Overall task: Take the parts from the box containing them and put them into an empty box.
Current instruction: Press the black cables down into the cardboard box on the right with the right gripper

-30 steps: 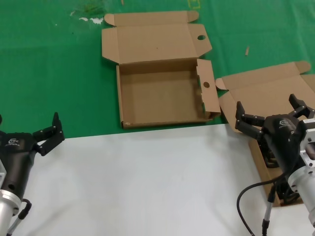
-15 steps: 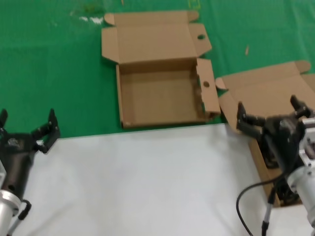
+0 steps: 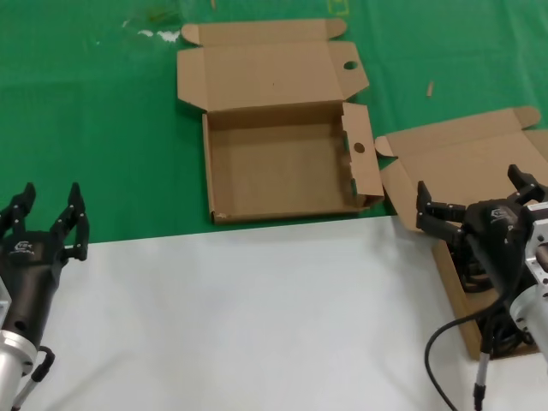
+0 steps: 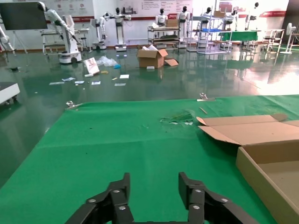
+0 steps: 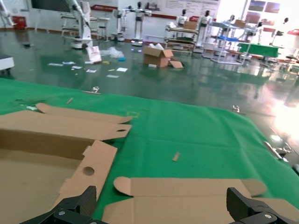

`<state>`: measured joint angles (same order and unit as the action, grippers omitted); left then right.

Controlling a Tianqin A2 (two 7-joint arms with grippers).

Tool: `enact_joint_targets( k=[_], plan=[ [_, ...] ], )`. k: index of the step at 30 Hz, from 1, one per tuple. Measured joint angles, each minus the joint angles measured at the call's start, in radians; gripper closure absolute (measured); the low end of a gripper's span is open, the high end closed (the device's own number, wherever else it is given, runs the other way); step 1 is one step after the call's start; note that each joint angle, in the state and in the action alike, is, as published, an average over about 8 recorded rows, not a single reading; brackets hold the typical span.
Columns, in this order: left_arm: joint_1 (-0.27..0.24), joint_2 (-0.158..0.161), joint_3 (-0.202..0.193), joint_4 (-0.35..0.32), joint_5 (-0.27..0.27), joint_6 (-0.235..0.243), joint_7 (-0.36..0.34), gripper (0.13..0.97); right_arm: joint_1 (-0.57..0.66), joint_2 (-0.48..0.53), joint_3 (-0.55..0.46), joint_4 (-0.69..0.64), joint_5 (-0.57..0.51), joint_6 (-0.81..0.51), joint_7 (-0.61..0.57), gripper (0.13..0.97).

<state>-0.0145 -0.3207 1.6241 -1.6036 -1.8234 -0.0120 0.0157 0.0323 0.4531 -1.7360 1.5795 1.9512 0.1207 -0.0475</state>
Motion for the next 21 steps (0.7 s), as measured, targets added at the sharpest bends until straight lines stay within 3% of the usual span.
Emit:
enact_joint_targets(
  k=[6, 15, 21],
  plan=[
    [0.0, 0.0, 0.0, 0.0, 0.0, 0.0, 0.0, 0.724, 0.008, 0.18, -0.042, 0.042, -0.025, -0.092, 0.058, 0.129],
    [0.0, 0.0, 0.0, 0.0, 0.0, 0.0, 0.0, 0.864, 0.062, 0.518, -0.074, 0.114, -0.364, -0.419, 0.369, 0.129],
    [0.0, 0.0, 0.0, 0.0, 0.0, 0.0, 0.0, 0.907, 0.163, 0.65, -0.109, 0.126, -0.484, -0.657, 0.395, 0.129]
  ],
)
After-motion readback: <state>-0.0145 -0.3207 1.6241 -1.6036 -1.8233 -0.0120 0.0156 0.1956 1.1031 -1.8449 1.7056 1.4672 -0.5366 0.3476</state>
